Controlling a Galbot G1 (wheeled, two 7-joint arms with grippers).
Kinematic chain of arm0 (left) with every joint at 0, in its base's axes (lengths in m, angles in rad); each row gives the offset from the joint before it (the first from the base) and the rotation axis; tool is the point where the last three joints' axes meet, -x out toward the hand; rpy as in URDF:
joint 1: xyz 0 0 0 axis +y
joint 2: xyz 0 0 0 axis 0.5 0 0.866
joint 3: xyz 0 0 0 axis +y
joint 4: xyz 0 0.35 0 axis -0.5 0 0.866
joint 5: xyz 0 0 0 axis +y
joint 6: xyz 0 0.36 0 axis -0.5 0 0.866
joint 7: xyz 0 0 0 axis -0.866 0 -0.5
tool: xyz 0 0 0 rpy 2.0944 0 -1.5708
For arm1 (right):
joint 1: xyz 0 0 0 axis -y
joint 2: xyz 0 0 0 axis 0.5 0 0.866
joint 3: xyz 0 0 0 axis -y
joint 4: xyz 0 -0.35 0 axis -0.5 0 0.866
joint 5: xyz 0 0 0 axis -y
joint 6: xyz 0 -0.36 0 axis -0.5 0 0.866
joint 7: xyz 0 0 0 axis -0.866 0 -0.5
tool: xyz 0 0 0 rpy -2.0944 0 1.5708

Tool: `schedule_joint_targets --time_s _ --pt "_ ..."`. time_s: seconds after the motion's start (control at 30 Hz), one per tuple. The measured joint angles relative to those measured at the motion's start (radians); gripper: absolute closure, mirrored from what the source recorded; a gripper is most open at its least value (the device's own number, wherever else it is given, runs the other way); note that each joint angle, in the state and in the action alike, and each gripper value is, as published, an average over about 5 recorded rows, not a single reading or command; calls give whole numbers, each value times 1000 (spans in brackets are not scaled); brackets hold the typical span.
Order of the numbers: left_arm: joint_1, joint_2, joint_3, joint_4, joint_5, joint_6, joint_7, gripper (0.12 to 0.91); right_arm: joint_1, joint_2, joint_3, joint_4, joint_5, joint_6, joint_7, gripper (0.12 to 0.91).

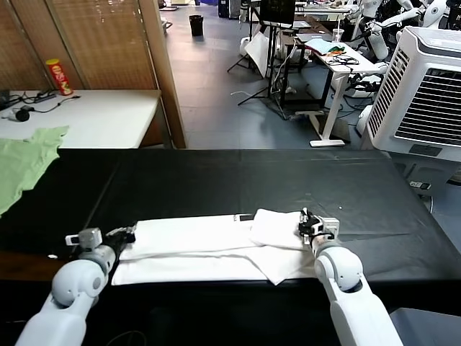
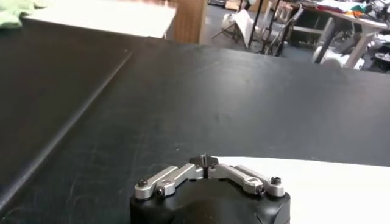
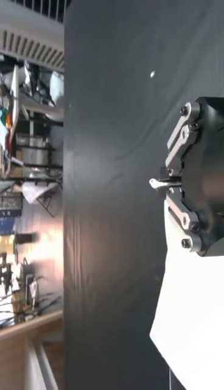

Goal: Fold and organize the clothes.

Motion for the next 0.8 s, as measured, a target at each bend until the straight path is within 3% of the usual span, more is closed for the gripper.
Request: schedule_joint_targets --time_s 0.13,0.3,0.43,0.53,0.73,0.8 --pt "-13 -2 13 14 98 -44 18 904 -21 16 12 16 -28 6 21 889" --pt "-23 -2 17 34 141 -78 34 904 -41 19 17 33 -21 12 -15 881" --pt "-29 -1 12 41 132 -107 37 894 -53 9 23 53 -15 13 -54 750" --pt "-37 2 6 46 104 -128 38 798 -64 -1 31 75 -8 13 -68 586" --pt "-41 10 -17 45 -5 -139 37 470 -99 -28 54 139 9 14 -77 296" --pt "-35 13 -25 41 -34 -139 36 356 -114 -36 64 162 16 15 -77 252"
